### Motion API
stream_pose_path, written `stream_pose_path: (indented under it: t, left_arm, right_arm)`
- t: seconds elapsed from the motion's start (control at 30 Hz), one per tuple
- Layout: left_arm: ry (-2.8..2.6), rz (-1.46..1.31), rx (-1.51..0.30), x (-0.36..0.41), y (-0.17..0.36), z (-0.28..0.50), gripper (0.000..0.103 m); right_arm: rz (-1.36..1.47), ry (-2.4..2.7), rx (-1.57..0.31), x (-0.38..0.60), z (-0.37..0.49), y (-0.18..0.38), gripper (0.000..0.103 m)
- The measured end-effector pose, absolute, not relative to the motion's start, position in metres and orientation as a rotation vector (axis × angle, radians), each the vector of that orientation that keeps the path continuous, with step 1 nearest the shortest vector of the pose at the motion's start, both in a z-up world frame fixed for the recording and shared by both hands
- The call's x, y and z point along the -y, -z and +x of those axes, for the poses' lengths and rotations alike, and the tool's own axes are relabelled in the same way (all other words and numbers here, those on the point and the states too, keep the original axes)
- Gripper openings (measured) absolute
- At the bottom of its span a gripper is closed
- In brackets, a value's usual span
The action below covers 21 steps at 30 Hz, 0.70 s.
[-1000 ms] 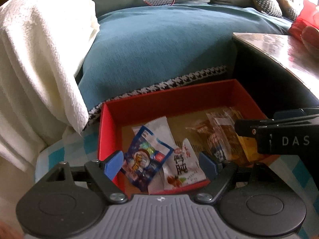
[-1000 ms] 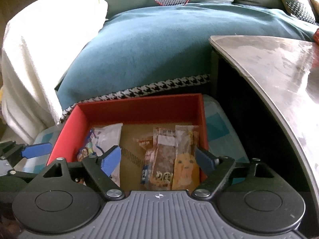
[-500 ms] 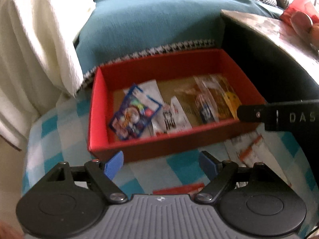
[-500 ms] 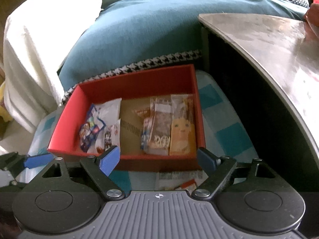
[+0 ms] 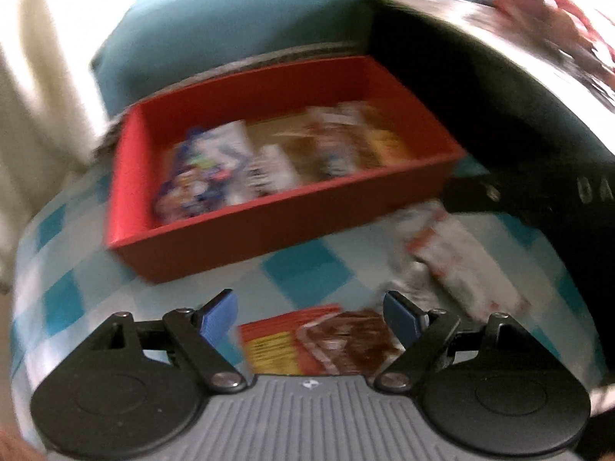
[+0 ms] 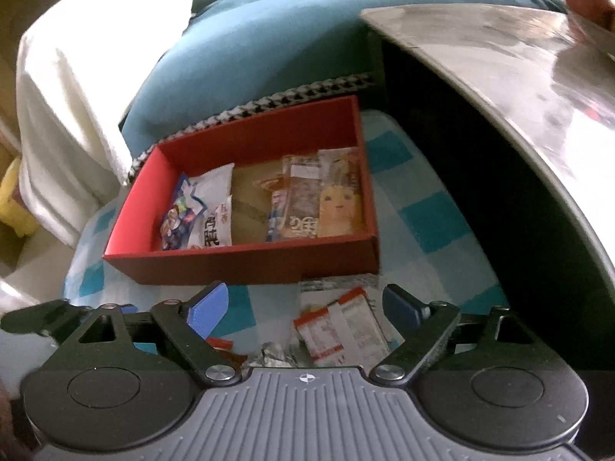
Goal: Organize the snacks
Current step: 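Move both open tools down beside the box toward the remaining snacks, then grasp the silver foil pouch with the left tool while the right tool grasps the white-red wafer packet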
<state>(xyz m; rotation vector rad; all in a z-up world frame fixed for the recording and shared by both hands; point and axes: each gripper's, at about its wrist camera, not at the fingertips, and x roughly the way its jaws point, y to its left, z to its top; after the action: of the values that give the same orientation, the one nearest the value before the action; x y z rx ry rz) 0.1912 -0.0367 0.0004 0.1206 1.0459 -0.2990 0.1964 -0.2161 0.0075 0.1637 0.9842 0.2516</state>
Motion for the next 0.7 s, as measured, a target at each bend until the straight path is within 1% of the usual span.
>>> stream_pose_path:
  t: [0.1, 0.43, 0.67, 0.7]
  left_arm:
    - [0.426, 0.198, -1.050, 0.056, 0.006, 0.192, 0.078]
    - [0.620, 0.394, -1.079, 0.097, 0.040, 0.202, 0.078]
    - [0.654, 0.421, -1.074, 0.099, 0.052, 0.210, 0.077]
    - [0.651, 0.419, -1.072, 0.098, 0.051, 0.208, 0.075]
  right_arm:
    - [0.199, -0.247, -0.982, 0.228, 0.191, -0.010, 0.094]
    - [0.231, -0.284, -1.029, 0.236, 0.195, 0.001, 0.094]
    - [0.264, -0.255, -1.046, 0.246, 0.202, 0.007, 0.094]
    - [0.267, -0.251, -1.045, 0.249, 0.202, 0.007, 0.095]
